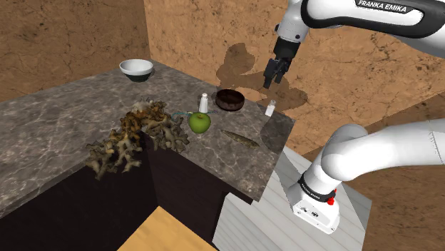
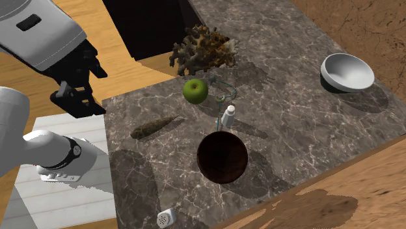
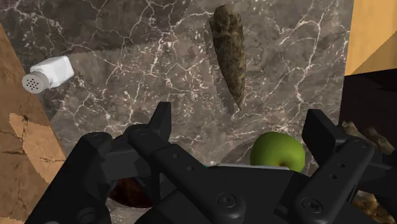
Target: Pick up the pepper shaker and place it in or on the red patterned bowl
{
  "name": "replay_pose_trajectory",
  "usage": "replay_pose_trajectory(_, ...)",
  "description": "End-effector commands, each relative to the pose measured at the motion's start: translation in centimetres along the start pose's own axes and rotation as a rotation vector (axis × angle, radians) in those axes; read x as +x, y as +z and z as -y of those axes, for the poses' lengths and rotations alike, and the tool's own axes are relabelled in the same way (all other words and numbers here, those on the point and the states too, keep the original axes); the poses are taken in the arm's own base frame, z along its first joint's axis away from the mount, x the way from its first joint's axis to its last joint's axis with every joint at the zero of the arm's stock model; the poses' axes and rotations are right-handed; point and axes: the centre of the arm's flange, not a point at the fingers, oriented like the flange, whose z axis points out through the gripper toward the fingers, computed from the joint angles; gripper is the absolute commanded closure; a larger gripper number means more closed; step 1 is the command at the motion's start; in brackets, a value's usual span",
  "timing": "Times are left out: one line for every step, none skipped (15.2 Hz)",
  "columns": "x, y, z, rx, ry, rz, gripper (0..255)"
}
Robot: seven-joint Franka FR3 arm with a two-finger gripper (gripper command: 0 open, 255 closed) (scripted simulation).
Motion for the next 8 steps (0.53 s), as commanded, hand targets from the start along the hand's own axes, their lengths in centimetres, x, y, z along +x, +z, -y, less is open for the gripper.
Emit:
replay_pose_trajectory(0.0, 0.0, 0.0, 0.000, 0.000, 0.000, 0)
replay_pose_trajectory(1.1, 0.7, -0.1, 0.001, -0.004, -0.001, 0)
replay_pose_trajectory(2.2, 1.3, -0.2, 0.002, -0.007, -0.002, 0)
replay_pose_trajectory(3.4, 2.0, -0.3, 0.003, -0.011, -0.004, 0)
replay_pose_trajectory(4.5, 2.6, -0.4, 0.004, -0.015, -0.005, 0)
replay_pose_trajectory(5.6, 3.3, -0.5, 0.004, -0.018, -0.006, 0)
replay_pose_trajectory(6.7, 3.9, -0.6, 0.005, -0.022, -0.007, 0)
replay_pose_trajectory(7.9, 4.6, -0.6, 0.006, -0.026, -0.009, 0)
